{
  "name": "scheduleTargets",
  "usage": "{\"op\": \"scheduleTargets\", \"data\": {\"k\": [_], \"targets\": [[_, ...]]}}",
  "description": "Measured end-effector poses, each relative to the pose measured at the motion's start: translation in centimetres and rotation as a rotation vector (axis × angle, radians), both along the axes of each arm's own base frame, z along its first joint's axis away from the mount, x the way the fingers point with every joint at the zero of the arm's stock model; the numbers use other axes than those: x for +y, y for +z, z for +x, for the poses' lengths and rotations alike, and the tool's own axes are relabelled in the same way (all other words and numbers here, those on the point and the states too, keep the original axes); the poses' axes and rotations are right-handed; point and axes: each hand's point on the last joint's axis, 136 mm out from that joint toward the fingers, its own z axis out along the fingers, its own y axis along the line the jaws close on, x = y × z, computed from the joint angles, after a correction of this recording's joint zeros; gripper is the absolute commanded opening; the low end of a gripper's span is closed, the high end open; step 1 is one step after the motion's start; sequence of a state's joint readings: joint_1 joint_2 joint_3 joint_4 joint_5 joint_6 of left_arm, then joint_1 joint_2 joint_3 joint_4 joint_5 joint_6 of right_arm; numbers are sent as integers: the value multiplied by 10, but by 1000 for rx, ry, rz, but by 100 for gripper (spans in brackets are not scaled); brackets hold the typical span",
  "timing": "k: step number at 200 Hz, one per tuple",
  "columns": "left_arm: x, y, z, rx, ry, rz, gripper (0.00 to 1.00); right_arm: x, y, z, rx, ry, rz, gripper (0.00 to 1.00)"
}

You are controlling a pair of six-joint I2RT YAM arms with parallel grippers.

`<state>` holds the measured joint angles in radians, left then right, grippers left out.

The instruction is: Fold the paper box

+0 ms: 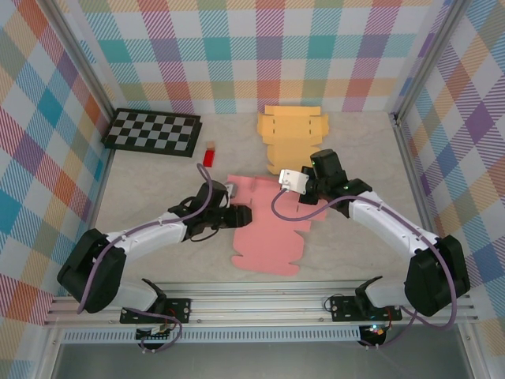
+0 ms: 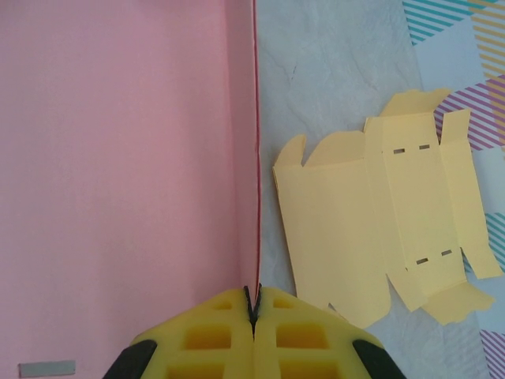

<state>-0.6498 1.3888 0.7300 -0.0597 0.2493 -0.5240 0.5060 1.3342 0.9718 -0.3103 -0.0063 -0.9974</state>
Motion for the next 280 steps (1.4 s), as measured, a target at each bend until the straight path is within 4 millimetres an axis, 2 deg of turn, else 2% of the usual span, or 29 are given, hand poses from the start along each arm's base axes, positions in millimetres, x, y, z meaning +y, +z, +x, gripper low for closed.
{"op": "scheduleTargets", "data": {"k": [45, 73, 85, 103, 125, 162, 194, 217, 231, 245, 260, 280], "targets": [[1, -4, 1, 23, 46, 38, 18, 0, 1, -1, -7, -20, -5, 0], [2, -6, 11, 69, 117, 80, 7, 8, -3, -8, -24, -4, -21, 0], [7, -11, 15, 96, 160, 123, 6, 13, -6, -11, -36, 8, -24, 0], [15, -21, 18, 128, 214, 183, 10, 22, -13, -20, -47, 37, -26, 0], [24, -29, 18, 149, 267, 222, 25, 31, -25, -30, -51, 69, -33, 0], [22, -25, 24, 132, 298, 191, 43, 30, -55, -47, -26, 107, -70, 0], [31, -18, 17, 93, 278, 204, 49, 24, -71, -52, -24, 140, -117, 0], [53, 11, 11, 18, 298, 230, 53, 26, -69, -51, -52, 167, -131, 0], [71, 36, 9, -46, 324, 227, 54, 26, -66, -50, -76, 189, -143, 0], [94, 52, 11, -92, 369, 218, 52, 28, -60, -52, -114, 229, -149, 0], [115, 55, 13, -117, 416, 230, 51, 30, -48, -56, -174, 275, -134, 0], [133, 42, 14, -118, 451, 294, 46, 36, -30, -57, -316, 337, -116, 0]]}}
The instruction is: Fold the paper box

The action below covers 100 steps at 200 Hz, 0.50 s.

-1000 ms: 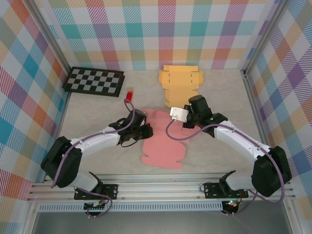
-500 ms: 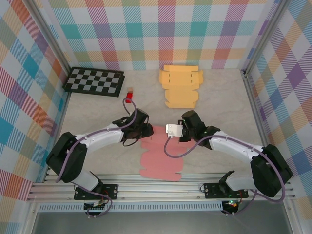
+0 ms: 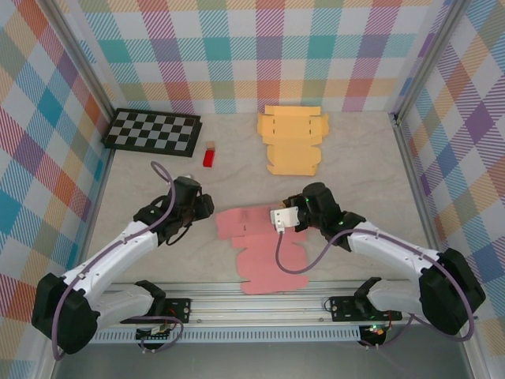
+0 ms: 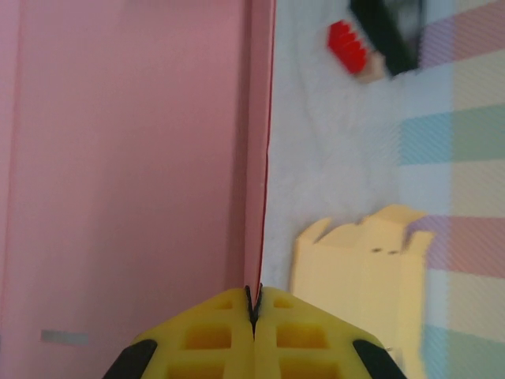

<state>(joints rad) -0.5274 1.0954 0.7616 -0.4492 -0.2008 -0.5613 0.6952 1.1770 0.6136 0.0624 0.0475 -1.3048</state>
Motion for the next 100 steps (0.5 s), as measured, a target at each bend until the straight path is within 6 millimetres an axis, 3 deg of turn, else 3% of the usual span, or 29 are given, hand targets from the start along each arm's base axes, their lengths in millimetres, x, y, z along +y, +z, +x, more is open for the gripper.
{"op": "scheduleTargets", "data": {"k": [52, 70, 100], "targets": [[20, -65, -12, 90, 35, 118, 46, 13, 9, 8, -209, 91, -8, 0], [18, -70, -11, 78, 25, 113, 46, 18, 9, 20, -244, 75, -4, 0], [11, -60, 2, 10, 4, 95, 48, 29, 6, 46, -278, 24, -2, 0]]}}
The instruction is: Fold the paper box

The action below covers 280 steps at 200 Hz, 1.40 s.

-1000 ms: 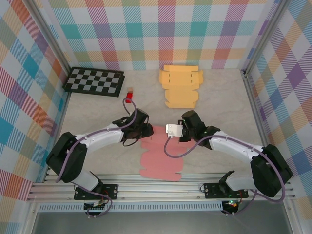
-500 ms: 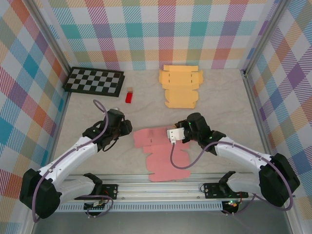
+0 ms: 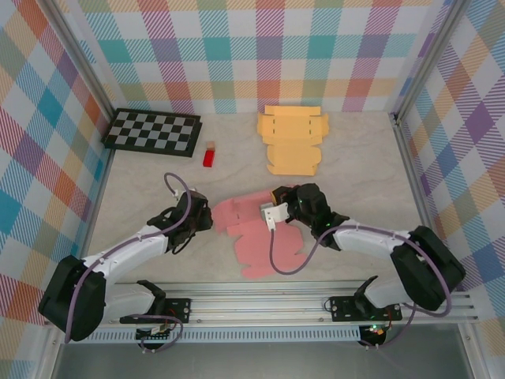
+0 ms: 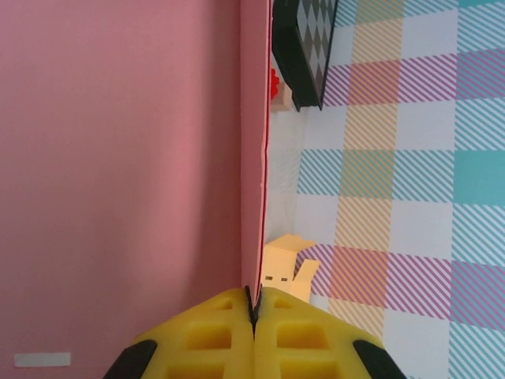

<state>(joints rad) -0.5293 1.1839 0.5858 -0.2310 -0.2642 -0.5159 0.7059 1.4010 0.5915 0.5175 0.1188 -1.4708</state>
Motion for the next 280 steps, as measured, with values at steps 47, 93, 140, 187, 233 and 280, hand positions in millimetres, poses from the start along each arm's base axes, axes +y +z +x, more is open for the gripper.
{"op": "scheduleTargets", "data": {"k": [47, 93, 140, 187, 233, 280], "targets": [[-9, 11, 32, -41, -1, 52, 47, 24, -1, 41, -43, -52, 33, 0], [-38, -17, 48, 24, -77, 4, 44, 13, -22, 49, -27, -115, 13, 0], [-60, -19, 50, 8, -173, -62, 49, -7, -50, 29, 4, -152, -22, 0], [-79, -19, 41, 4, -290, -122, 49, -18, -53, 6, -11, -174, -51, 0], [-86, -13, 13, 5, -400, -154, 54, -14, -39, -12, -15, -143, -40, 0], [-83, -7, -6, -6, -431, -179, 55, -6, -31, -21, 20, -103, -6, 0]]}}
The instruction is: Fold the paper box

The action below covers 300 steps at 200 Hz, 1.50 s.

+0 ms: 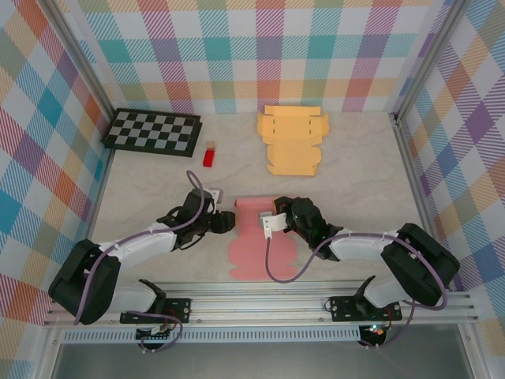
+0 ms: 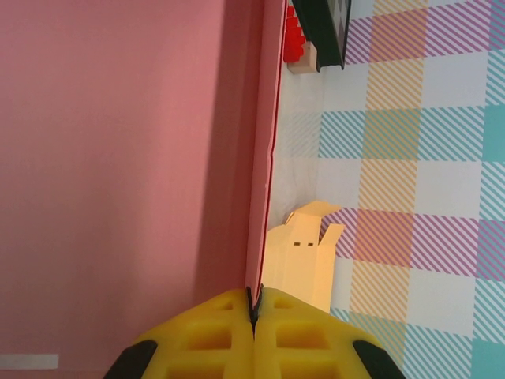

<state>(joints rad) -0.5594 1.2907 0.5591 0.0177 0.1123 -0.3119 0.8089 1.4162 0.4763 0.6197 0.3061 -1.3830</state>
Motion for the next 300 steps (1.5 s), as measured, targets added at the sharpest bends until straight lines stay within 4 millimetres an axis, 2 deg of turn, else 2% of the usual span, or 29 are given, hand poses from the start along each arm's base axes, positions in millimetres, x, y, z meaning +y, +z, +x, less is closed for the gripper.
{"op": "scheduleTargets", "data": {"k": [35, 63, 113, 140, 162, 193, 214, 233, 253, 273, 300], "targets": [[-3, 7, -3, -13, -13, -28, 64, 5, 10, 0, -5, 19, 15, 0], [-5, 7, -5, -9, -27, -29, 71, 4, 8, 0, 3, 16, 8, 0], [-3, 0, -17, -19, -58, -36, 71, 8, 6, -4, 12, 56, -1, 0], [0, 5, -14, -51, -50, -20, 71, 7, 9, 0, 16, 61, 19, 0], [4, 17, 2, -96, -6, 23, 72, 3, 28, 19, 1, 34, 73, 0], [-3, 51, 46, -190, 39, 51, 72, -2, 68, 58, -76, -3, 150, 0], [-6, 63, 73, -236, 38, 70, 72, -4, 80, 80, -121, -11, 160, 0], [-3, 57, 94, -234, 28, 95, 72, -5, 72, 95, -135, -16, 145, 0], [3, 39, 107, -194, 8, 118, 72, -5, 49, 104, -121, -23, 114, 0], [7, 20, 109, -149, -7, 148, 72, -3, 29, 109, -106, -25, 97, 0], [11, 15, 105, -137, -11, 172, 72, -5, 8, 105, -97, -25, 74, 0]]}}
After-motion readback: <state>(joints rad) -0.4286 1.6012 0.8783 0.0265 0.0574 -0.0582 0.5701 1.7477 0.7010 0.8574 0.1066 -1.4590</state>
